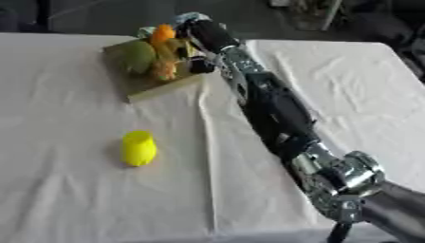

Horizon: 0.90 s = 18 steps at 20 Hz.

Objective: Pick up objects on the table and place them in the box.

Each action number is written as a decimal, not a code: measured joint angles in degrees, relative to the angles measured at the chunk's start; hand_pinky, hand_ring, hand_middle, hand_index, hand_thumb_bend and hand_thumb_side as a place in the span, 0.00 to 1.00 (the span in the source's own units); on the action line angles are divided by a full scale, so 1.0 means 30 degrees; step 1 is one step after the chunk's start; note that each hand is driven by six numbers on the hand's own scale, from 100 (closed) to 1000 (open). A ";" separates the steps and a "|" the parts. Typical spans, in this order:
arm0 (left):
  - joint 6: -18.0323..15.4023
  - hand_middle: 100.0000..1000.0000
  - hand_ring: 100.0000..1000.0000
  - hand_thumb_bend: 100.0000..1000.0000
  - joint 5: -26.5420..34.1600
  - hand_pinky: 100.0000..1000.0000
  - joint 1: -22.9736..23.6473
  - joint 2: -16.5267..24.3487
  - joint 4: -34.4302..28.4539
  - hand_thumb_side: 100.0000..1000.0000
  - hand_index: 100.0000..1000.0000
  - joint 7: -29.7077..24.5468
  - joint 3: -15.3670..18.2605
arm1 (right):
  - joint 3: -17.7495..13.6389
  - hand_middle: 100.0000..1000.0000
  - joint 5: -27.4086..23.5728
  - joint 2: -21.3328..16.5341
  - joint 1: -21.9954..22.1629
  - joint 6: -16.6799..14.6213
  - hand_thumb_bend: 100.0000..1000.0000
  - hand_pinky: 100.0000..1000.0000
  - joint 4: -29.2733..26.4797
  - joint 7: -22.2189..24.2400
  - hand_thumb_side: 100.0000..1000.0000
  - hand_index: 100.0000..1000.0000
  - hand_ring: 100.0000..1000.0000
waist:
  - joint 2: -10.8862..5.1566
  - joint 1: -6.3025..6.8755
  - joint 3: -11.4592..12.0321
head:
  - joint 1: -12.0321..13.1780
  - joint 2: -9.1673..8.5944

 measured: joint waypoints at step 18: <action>0.0039 0.52 0.47 0.00 0.0088 0.59 -0.0086 -0.0006 -0.0001 0.97 0.68 -0.0106 -0.0104 | 0.0042 0.88 0.3239 0.0403 0.0341 0.3260 0.00 0.81 0.0727 -0.0236 0.45 1.00 0.85 | -0.0006 -0.0061 0.0079 | -0.0187 0.0000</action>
